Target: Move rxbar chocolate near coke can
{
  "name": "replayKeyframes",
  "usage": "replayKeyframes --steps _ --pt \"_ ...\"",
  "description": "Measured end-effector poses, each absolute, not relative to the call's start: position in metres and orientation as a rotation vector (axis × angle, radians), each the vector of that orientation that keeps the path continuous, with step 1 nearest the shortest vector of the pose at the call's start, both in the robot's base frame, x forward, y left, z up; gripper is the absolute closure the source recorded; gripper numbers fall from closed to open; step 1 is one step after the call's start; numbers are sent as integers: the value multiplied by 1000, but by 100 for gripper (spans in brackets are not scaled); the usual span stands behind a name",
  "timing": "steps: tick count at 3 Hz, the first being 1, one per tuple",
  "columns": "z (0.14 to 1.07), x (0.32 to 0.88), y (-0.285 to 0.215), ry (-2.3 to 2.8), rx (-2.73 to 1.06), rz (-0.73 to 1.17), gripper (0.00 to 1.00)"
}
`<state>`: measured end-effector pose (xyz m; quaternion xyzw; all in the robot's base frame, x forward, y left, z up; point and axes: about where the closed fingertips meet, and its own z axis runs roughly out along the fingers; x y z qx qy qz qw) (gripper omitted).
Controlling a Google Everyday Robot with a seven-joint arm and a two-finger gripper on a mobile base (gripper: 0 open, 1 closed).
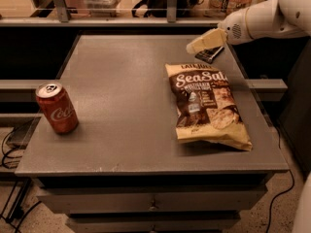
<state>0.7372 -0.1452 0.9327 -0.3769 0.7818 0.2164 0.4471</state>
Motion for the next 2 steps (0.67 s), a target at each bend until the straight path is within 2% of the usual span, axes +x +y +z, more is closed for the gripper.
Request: replayKeyframes --steps 2 --pt "892 773 -151 1983 -759 522 0"
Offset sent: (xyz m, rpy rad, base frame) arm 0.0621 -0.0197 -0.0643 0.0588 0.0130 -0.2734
